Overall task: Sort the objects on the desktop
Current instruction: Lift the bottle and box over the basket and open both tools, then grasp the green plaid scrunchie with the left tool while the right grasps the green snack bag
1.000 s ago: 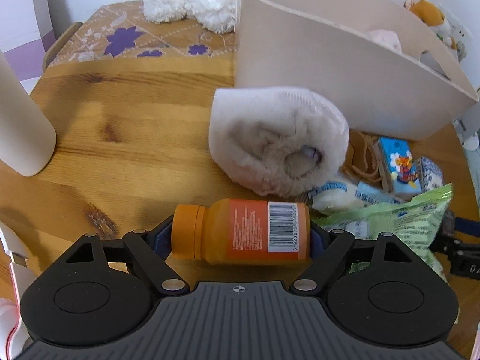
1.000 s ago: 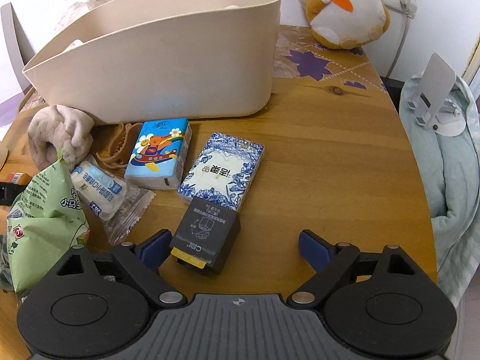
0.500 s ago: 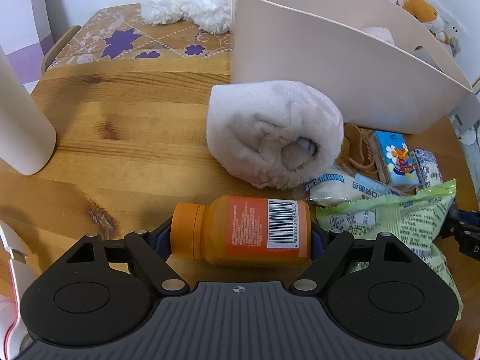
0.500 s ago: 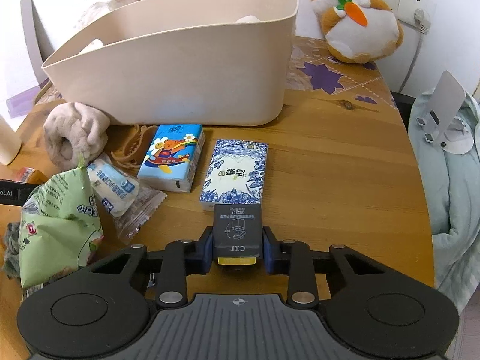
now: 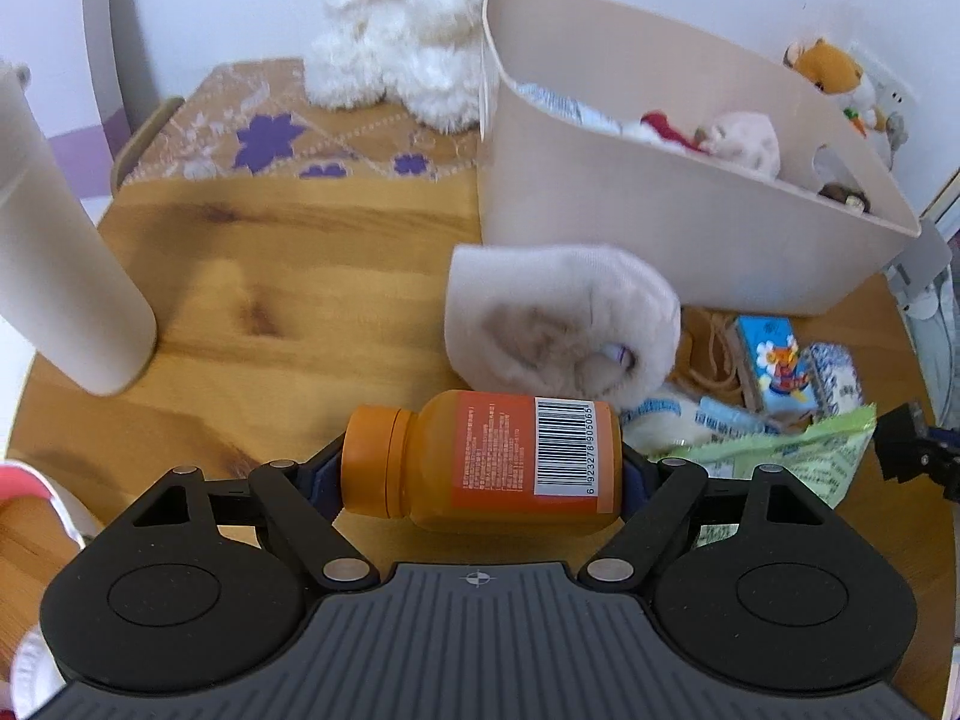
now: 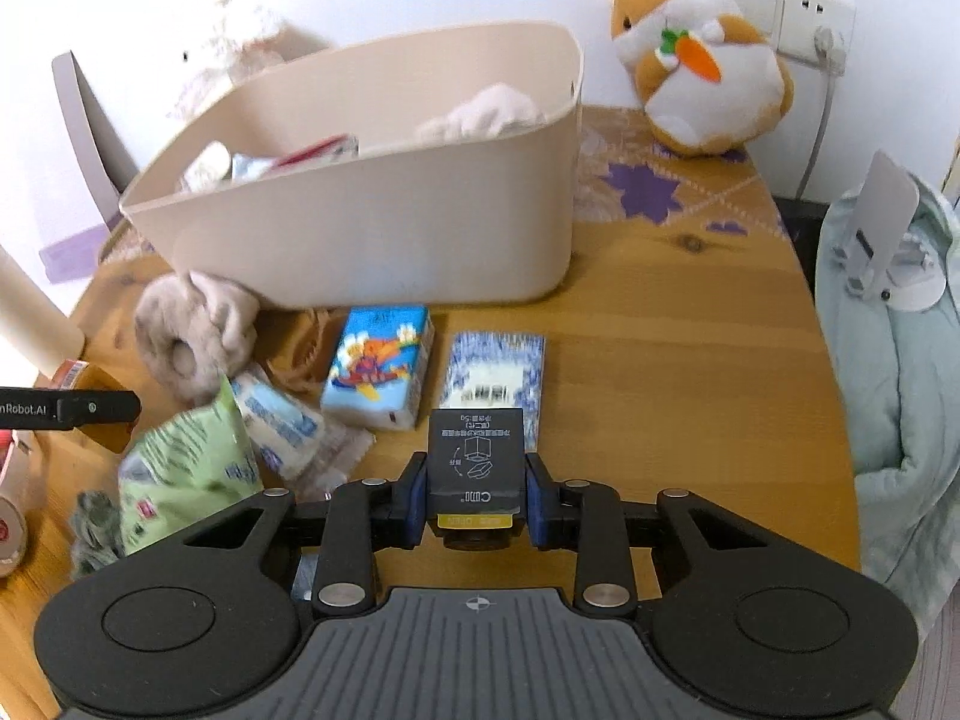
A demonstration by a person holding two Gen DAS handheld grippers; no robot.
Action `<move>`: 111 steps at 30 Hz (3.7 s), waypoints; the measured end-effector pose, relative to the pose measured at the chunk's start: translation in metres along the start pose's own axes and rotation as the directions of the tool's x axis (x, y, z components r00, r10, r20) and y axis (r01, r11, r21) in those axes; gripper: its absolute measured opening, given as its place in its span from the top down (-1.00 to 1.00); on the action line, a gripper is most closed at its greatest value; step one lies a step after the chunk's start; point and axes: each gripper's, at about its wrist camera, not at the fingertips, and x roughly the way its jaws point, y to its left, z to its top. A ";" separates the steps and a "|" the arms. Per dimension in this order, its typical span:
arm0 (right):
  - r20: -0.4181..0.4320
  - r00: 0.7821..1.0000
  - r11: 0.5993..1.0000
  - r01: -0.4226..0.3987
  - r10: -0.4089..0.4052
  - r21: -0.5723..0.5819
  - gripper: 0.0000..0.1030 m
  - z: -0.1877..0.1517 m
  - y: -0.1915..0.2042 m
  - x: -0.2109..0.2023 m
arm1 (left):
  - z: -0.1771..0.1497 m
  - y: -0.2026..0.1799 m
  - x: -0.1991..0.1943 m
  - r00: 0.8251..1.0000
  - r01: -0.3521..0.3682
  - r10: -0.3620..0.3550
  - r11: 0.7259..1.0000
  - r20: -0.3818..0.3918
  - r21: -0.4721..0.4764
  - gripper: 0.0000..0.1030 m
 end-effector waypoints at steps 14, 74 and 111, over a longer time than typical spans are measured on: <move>0.132 0.991 0.999 0.000 -0.004 0.033 0.43 0.051 -0.020 -0.028 | 0.047 -0.009 -0.041 0.988 0.012 -0.023 0.997 0.152 0.073 -0.61; 0.172 0.985 1.000 -0.021 0.023 -0.018 -0.86 0.075 0.003 -0.007 | 0.098 -0.059 -0.016 0.976 -0.063 0.019 0.979 0.215 0.196 -0.62; -0.080 0.992 0.988 -0.106 0.098 -0.112 -1.00 -0.026 0.111 0.004 | -0.053 -0.003 -0.010 0.956 0.134 -0.065 0.964 -0.286 0.228 -0.64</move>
